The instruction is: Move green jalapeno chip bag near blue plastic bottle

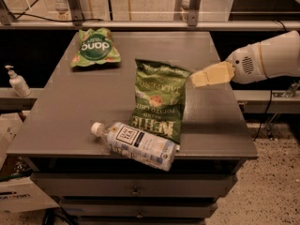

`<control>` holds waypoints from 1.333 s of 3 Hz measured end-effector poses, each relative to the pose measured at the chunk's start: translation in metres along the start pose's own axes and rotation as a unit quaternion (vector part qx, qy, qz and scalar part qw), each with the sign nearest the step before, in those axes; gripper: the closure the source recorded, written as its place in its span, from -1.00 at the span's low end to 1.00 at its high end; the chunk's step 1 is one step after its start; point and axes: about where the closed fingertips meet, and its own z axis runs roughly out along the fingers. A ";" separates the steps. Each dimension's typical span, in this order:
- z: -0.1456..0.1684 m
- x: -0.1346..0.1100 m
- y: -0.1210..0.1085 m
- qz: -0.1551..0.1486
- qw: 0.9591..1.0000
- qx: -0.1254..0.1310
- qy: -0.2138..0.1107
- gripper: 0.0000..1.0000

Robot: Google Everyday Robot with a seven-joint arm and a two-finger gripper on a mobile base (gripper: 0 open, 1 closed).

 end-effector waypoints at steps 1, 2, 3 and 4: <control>-0.001 -0.001 -0.011 -0.012 1.000 0.022 0.005 -1.00; -0.009 -0.006 -0.037 -0.046 0.997 0.063 0.013 -1.00; -0.019 -0.010 -0.054 -0.112 0.988 0.103 0.026 -1.00; -0.027 -0.012 -0.071 -0.186 0.972 0.138 0.045 -1.00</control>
Offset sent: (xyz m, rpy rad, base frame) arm 0.0485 -0.0617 -0.0026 -0.2467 -0.1694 -0.0626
